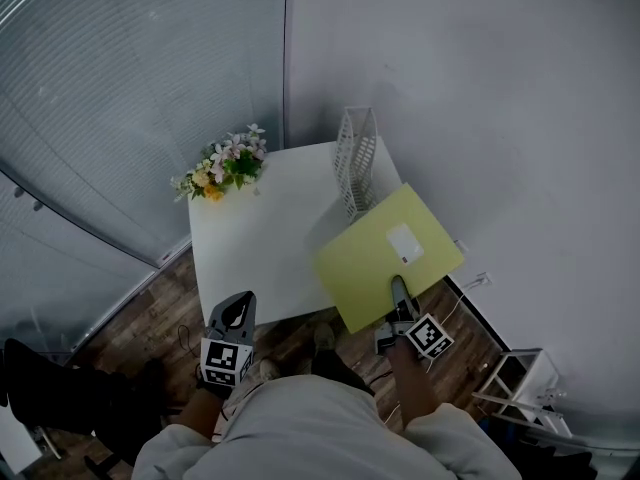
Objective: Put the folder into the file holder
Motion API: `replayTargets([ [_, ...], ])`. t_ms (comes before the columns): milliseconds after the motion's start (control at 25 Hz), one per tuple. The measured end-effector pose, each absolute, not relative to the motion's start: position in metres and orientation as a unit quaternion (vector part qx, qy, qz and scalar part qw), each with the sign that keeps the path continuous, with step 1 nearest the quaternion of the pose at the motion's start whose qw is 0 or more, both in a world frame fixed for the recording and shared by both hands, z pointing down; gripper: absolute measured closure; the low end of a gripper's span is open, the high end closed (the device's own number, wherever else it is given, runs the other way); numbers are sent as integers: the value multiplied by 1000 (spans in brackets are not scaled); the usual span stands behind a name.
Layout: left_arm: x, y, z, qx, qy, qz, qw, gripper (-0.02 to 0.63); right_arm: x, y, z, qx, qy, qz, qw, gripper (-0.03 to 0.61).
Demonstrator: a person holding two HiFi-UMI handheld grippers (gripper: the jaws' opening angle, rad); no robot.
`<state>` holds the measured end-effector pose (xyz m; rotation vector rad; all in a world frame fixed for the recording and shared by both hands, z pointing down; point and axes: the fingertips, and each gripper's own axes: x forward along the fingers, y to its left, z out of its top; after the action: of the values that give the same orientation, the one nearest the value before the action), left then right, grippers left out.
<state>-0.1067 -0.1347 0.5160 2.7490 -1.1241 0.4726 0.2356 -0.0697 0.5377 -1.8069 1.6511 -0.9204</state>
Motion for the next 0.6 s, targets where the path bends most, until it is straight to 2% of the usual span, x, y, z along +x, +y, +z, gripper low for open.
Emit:
replayTargets([
  [400,-98,-156,509,897,-408,151,71,606,294,-171,442,-704,649,-191,216,436],
  [600,-103,-162,513,886,-431,152,79,606,308,-211,413,-722,658,-128,170,436],
])
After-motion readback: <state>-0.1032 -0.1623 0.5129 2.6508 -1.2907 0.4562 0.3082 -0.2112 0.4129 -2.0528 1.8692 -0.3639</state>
